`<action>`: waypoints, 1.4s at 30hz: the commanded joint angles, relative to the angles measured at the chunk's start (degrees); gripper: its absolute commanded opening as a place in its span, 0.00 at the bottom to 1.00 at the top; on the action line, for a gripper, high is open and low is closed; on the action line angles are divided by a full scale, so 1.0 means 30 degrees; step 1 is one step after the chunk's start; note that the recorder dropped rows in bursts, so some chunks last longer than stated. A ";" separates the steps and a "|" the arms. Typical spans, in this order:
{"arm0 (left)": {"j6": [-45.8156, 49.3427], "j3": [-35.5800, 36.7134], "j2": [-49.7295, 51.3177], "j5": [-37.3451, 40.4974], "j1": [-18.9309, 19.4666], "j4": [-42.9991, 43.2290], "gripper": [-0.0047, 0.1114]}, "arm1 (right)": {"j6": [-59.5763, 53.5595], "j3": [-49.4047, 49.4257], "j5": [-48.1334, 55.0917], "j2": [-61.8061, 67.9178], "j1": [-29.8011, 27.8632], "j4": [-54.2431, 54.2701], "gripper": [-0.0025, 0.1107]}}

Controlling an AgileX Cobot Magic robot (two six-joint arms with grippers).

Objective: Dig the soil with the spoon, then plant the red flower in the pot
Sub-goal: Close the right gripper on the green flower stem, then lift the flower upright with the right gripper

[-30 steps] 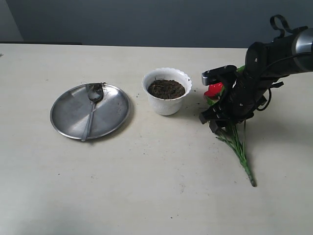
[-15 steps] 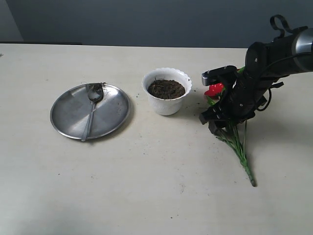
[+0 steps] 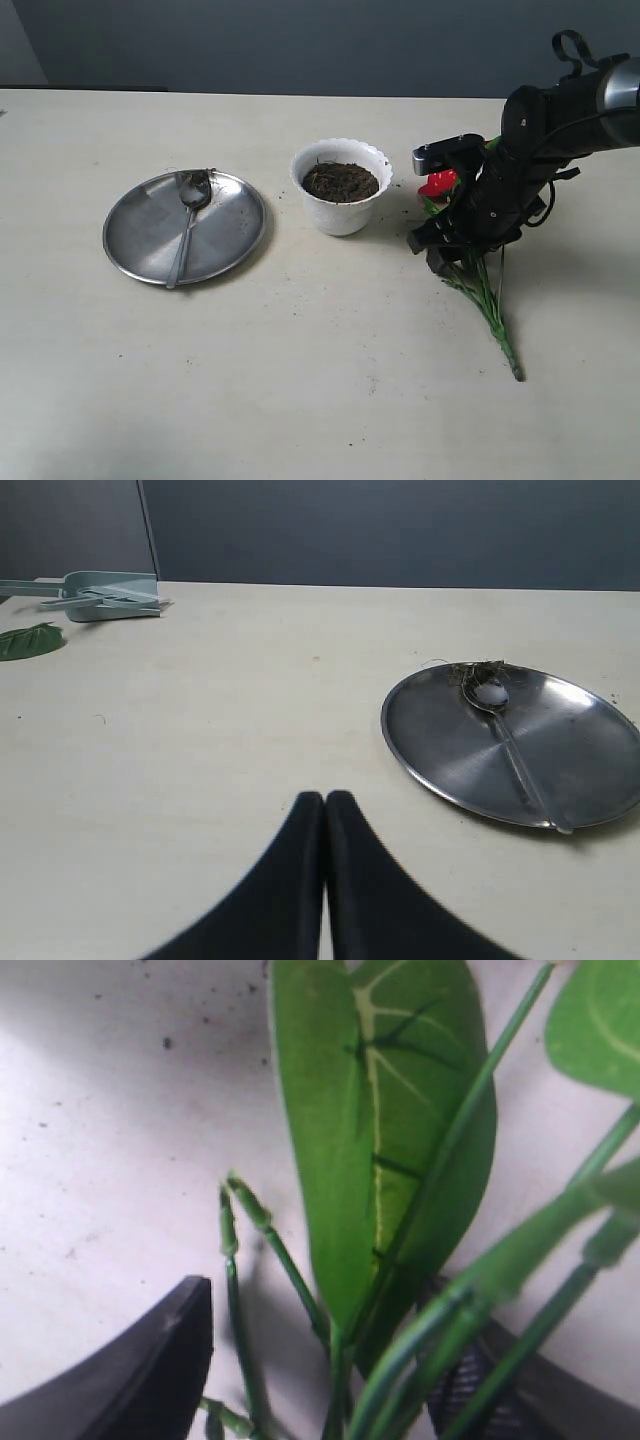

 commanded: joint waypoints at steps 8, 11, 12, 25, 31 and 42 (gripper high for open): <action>-0.0020 0.0099 -0.0112 -0.0120 -0.0079 -0.0117 0.04 | -0.0033 0.0120 -0.0075 -0.0120 -0.0056 -0.0002 0.53; -0.0020 0.0099 -0.0112 -0.0120 -0.0079 -0.0117 0.04 | -0.0033 0.0120 -0.0075 -0.0001 -0.0056 -0.0002 0.53; -0.0020 0.0099 -0.0112 -0.0120 -0.0079 -0.0117 0.04 | -0.0033 0.0120 -0.0075 0.0112 -0.0056 -0.0002 0.53; -0.0020 0.0099 -0.0112 -0.0120 -0.0079 -0.0117 0.04 | -0.0033 0.0120 -0.0133 0.0797 -0.0056 0.0040 0.45; -0.0020 0.0099 -0.0112 -0.0120 -0.0079 -0.0117 0.04 | -0.0033 0.0120 -0.0097 0.0797 -0.0056 0.0077 0.31; -0.0020 0.0099 -0.0112 -0.0120 -0.0079 -0.0117 0.04 | 0.0144 0.0120 0.0238 0.0797 -0.0056 0.0389 0.02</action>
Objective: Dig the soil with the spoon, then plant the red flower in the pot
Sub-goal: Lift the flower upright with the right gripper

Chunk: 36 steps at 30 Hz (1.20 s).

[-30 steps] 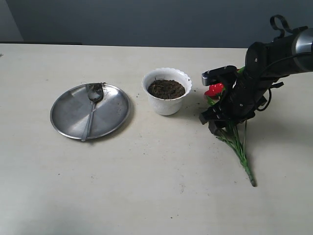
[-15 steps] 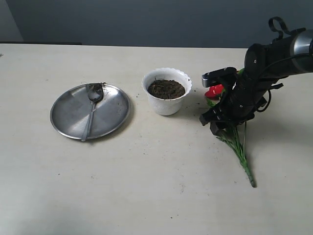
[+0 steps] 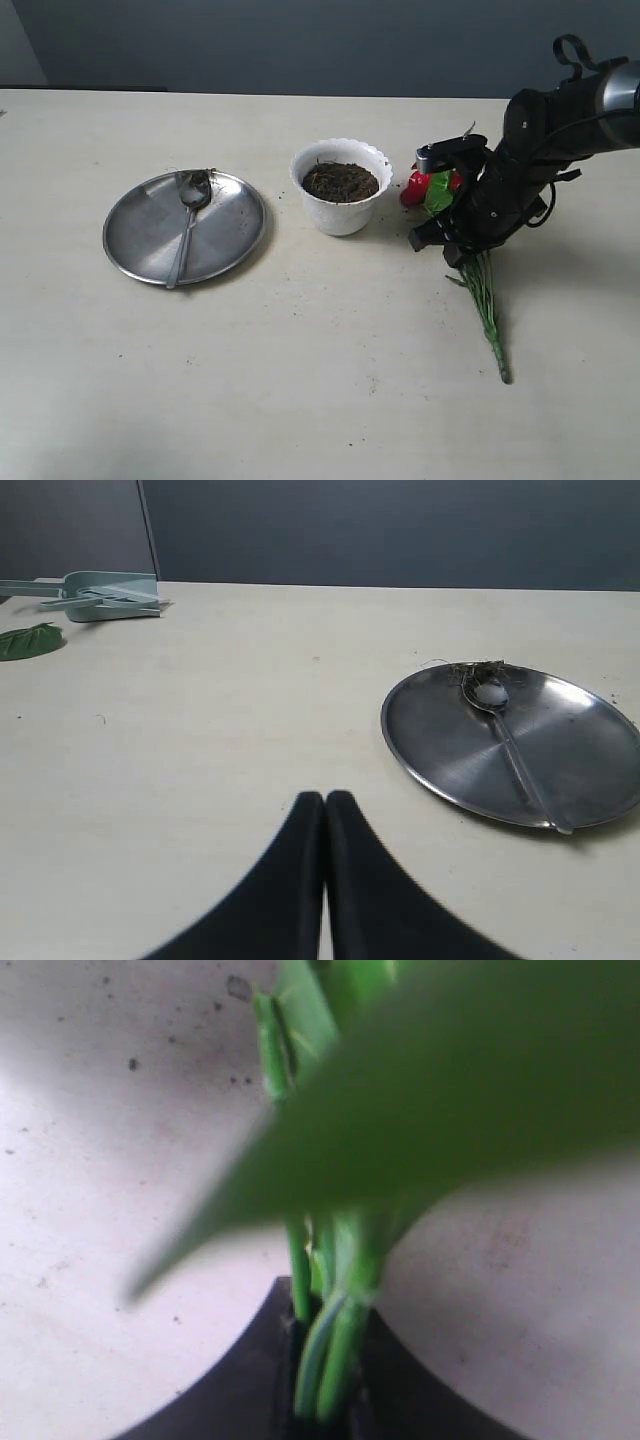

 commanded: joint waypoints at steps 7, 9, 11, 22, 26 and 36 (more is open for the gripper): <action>-0.0020 0.0099 -0.0112 -0.0120 -0.0079 -0.0117 0.04 | 0.0042 0.0153 0.0213 -0.0641 0.0022 0.0195 0.02; -0.0020 0.0099 -0.0112 -0.0120 -0.0079 -0.0117 0.04 | 0.0042 0.0107 0.0182 -0.1281 0.0022 0.0195 0.02; -0.0020 0.0099 -0.0112 -0.0120 -0.0079 -0.0117 0.04 | 0.0042 -0.0131 0.0237 -0.1811 0.0022 0.0195 0.02; -0.0020 0.0099 -0.0112 -0.0120 -0.0079 -0.0117 0.04 | 0.0042 -0.1182 -0.0514 -0.5668 0.0022 0.0332 0.02; -0.0020 0.0099 -0.0112 -0.0120 -0.0079 -0.0117 0.04 | 0.0042 -0.0541 -0.1669 -0.7280 0.0022 0.0402 0.02; -0.0020 0.0099 -0.0112 -0.0120 -0.0079 -0.0117 0.04 | -0.0016 0.5433 -0.6125 -1.3223 0.0022 0.1712 0.02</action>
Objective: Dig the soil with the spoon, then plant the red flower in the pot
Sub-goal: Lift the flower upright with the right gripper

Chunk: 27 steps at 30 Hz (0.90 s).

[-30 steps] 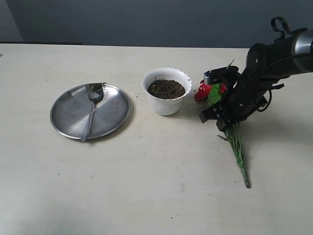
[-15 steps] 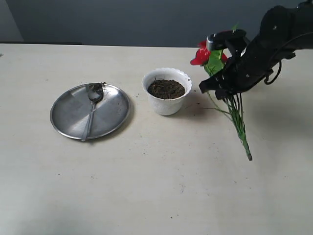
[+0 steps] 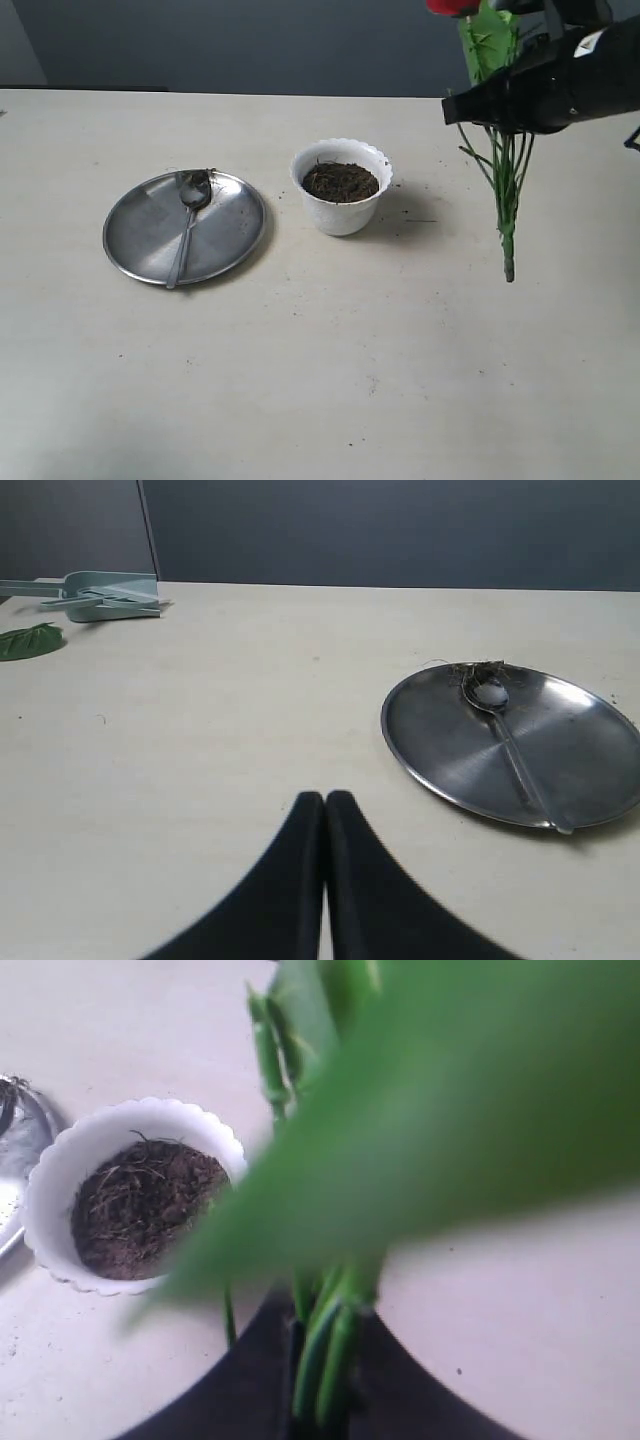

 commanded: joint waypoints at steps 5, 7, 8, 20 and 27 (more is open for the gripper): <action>-0.0020 0.0099 -0.0112 -0.0120 -0.0079 -0.0117 0.04 | -0.0121 0.4402 -0.2547 -0.4395 -0.0019 0.0575 0.02; -0.0020 0.0099 -0.0112 -0.0120 -0.0079 -0.0117 0.04 | -0.0121 0.5353 -0.3298 -0.5269 -0.0019 0.0848 0.02; -0.0020 0.0099 -0.0112 -0.0120 -0.0079 -0.0117 0.04 | -0.0174 0.6035 -0.3927 -0.5962 0.0023 0.0848 0.02; -0.0020 0.0099 -0.0112 -0.0120 -0.0079 -0.0117 0.04 | -0.4810 0.6672 -0.9586 -0.6931 0.0023 0.0410 0.02; -0.0020 0.0099 -0.0112 -0.0120 -0.0079 -0.0117 0.04 | 0.0138 0.5279 -1.1993 -0.5579 0.0023 -0.4744 0.02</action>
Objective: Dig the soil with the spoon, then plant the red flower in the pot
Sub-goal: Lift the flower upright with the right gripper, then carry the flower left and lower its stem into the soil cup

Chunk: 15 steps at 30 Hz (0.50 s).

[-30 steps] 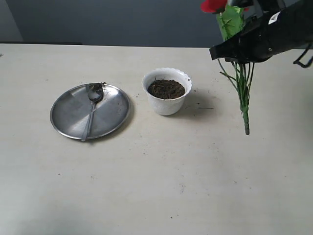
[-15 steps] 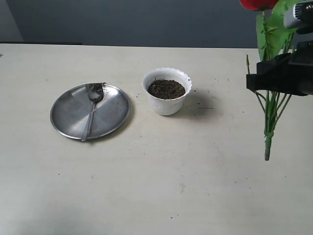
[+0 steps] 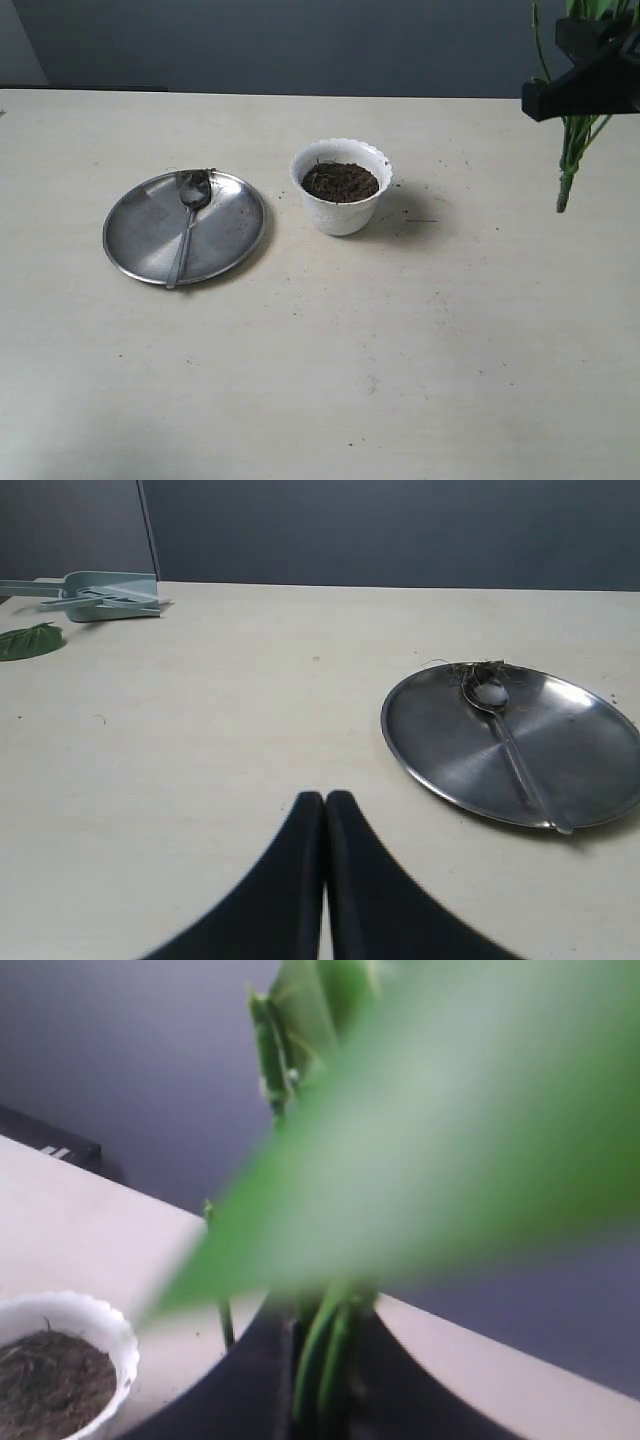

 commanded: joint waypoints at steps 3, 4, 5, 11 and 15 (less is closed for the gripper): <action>-0.0020 0.0099 -0.0112 -0.0120 -0.0079 -0.0117 0.04 | 0.6821 -0.1207 -0.3338 0.1331 -0.0013 -0.7646 0.02; -0.0020 0.0099 -0.0112 -0.0120 -0.0079 -0.0117 0.04 | 0.8519 -0.1371 -0.3993 0.1650 -0.0013 -0.9413 0.02; -0.0020 0.0099 -0.0112 -0.0120 -0.0079 -0.0117 0.04 | 1.0156 -0.1486 -0.4496 0.2032 -0.0013 -1.0824 0.02; -0.0020 0.0099 -0.0112 -0.0120 -0.0079 -0.0117 0.04 | 1.4673 -0.2211 -0.7349 0.4451 -0.0013 -1.4661 0.02; -0.0020 0.0099 -0.0112 -0.0120 -0.0079 -0.0117 0.04 | 1.4673 -0.2211 -0.8312 0.5497 -0.0047 -1.4705 0.02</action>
